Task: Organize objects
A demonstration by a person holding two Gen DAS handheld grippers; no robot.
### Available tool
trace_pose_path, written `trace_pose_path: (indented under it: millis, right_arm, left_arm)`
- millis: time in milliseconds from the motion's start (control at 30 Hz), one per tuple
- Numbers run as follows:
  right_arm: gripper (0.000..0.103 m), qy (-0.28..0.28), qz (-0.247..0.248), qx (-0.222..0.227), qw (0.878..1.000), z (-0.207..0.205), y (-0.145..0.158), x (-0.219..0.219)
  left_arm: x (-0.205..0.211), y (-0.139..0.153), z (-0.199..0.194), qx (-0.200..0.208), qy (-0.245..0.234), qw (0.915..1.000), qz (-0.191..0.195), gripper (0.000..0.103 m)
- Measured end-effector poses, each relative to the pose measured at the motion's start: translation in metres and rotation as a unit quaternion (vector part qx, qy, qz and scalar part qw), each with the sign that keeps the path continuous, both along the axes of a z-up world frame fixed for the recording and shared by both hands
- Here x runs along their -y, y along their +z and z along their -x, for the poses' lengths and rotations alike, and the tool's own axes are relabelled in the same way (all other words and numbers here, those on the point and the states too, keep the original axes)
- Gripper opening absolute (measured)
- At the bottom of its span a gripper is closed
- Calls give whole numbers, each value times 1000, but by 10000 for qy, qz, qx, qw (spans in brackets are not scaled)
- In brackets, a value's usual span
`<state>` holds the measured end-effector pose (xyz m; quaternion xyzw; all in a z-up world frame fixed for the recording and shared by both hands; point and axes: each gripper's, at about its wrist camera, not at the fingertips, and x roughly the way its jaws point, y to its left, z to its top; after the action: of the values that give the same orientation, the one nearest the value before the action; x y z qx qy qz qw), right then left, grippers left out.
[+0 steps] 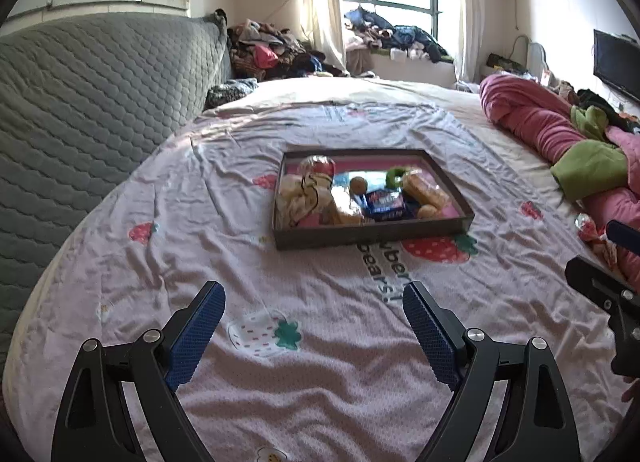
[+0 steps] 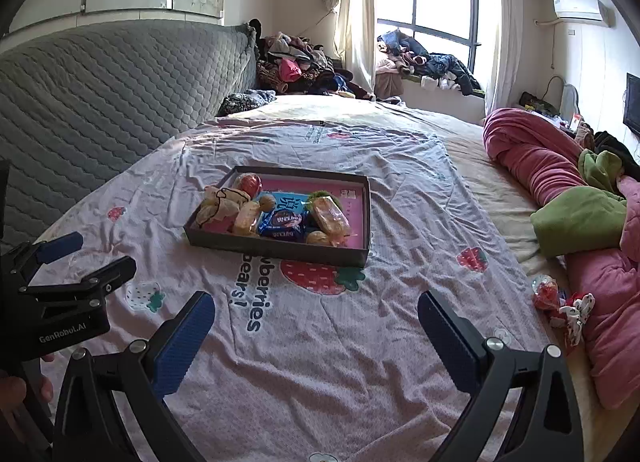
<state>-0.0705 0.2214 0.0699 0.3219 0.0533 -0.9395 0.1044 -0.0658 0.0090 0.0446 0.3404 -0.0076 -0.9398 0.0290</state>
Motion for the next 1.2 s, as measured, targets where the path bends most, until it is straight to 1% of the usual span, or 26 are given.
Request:
trace_pose_path:
  millis: [333,867,1200]
  right_arm:
    - [102,-52,44,143,9999,1,-25,-5]
    - [103,-46,45,378,9993,1,-58,-1]
    - [102,-89,67,459,9989,1,-71,-3]
  left_arm:
    - [-1,-25,0,178,1,9998,-37,91]
    - [2,-50,2,290,29,9996,-54,91]
    - [2,-61,5,339,47,9994,-57,91]
